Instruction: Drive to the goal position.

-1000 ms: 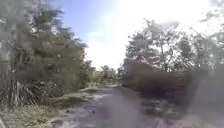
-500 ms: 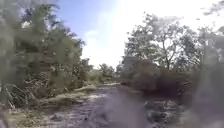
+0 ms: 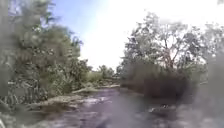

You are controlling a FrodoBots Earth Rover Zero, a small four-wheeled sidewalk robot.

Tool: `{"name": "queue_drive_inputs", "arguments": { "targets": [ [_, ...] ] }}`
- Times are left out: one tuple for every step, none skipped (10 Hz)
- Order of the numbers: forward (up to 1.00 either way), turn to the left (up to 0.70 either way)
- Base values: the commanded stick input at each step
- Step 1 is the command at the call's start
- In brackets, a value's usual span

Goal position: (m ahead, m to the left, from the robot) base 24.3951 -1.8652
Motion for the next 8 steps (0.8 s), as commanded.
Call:
{"name": "queue_drive_inputs", "arguments": {
  "targets": [
    [0.70, 0.10],
    [0.70, 0.35],
    [0.70, 0.35],
    [0.70, 0.35],
    [0.70, 0.00],
    [0.70, 0.00],
    [0.70, 0.00],
    [0.70, 0.00]
  ]
}}
